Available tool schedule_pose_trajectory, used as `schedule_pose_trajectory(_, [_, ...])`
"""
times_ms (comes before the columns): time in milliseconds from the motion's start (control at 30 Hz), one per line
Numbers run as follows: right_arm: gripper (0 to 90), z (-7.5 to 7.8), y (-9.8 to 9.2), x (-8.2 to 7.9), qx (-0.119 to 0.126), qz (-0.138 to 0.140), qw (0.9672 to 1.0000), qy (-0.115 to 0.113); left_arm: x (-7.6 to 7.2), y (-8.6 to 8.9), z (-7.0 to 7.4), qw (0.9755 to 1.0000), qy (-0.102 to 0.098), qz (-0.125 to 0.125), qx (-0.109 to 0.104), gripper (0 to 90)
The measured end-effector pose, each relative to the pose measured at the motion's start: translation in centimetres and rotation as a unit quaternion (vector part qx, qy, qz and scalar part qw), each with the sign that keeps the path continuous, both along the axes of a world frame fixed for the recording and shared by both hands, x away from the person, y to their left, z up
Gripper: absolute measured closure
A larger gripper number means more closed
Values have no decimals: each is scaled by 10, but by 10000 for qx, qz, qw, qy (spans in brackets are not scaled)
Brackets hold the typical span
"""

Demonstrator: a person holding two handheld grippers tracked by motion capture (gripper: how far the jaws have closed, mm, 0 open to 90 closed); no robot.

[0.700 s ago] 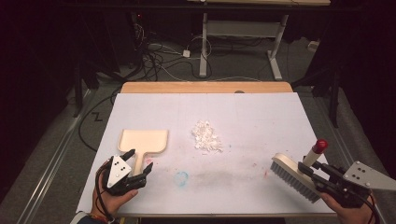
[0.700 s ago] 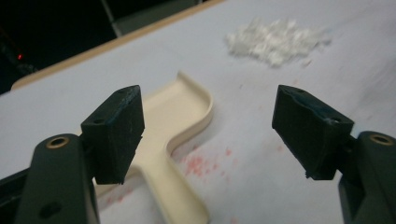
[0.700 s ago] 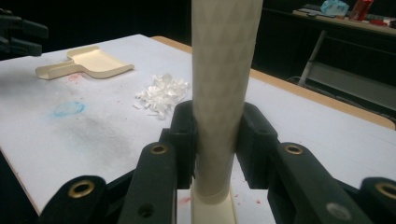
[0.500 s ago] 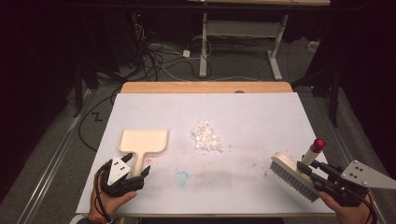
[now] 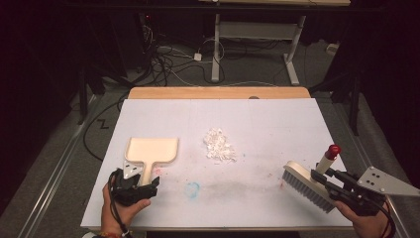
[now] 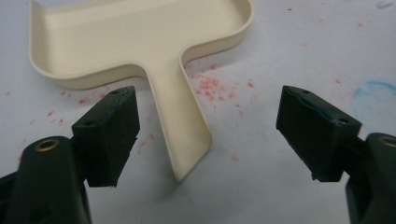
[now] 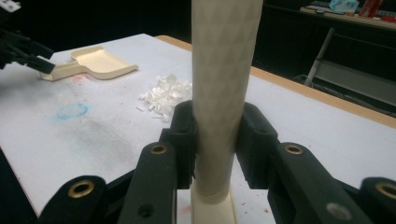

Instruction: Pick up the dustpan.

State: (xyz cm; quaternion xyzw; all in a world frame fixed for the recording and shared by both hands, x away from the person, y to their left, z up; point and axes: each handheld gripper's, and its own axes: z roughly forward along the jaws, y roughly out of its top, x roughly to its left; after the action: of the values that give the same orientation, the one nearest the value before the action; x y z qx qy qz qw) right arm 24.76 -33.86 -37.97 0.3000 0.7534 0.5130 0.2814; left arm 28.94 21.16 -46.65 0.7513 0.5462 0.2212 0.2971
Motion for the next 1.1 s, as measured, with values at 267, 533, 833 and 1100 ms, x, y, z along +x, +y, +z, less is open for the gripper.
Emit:
schedule_pose_trajectory(267, [711,-3,0,1,-74,-42,9999,96,44,9,-20,9984,526,186,-119,282])
schedule_pose_trajectory(533, [712,-5,1,1,-22,-72,9997,213,50,2,-18,9989,472,50,12,581])
schedule_pose_trajectory(833, [711,-8,3,4,-62,-110,9996,263,52,3,-13,9984,495,-248,148,632])
schedule_pose_trajectory(1100, [712,-8,3,8,-76,-95,9997,227,43,4,3,9971,411,-562,303,634])
